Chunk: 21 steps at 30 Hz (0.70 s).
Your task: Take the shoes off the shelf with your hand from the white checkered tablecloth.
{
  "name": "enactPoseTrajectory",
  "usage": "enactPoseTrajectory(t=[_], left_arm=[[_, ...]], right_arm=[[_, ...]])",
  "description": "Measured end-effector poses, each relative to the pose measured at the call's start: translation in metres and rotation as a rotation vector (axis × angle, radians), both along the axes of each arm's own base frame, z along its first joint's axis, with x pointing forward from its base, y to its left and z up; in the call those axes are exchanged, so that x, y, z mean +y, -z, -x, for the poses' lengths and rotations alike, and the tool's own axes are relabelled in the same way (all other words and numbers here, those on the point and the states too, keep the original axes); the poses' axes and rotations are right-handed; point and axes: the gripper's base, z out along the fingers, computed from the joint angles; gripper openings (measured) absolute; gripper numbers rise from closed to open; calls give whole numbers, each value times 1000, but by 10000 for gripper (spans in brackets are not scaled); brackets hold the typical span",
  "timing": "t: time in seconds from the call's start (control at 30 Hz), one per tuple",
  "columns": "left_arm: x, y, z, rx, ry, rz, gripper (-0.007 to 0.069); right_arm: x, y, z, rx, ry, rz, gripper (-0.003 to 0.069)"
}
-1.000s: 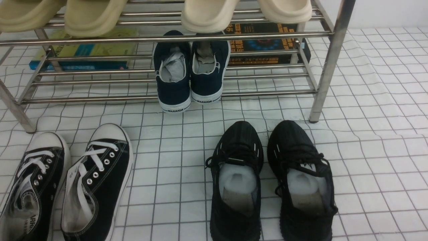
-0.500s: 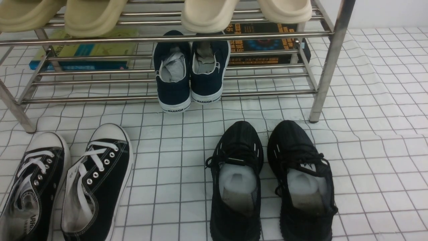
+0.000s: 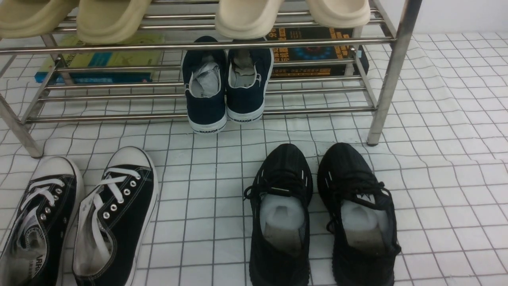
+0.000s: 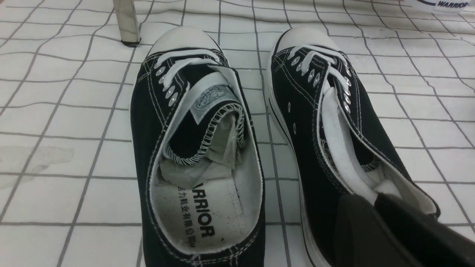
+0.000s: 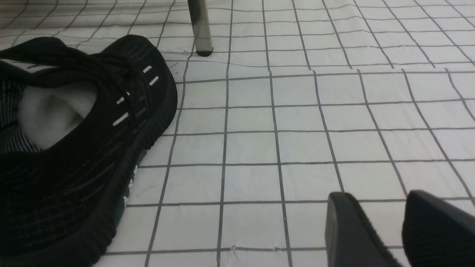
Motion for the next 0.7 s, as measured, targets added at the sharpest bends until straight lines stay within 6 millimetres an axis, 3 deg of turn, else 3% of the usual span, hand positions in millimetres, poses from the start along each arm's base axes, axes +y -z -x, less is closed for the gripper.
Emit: enactPoseTrajectory(t=[0.7], left_arm=[[4,0,0,0,-75,-1,96]], right_arm=[[0,0,0,0,0,0,239]])
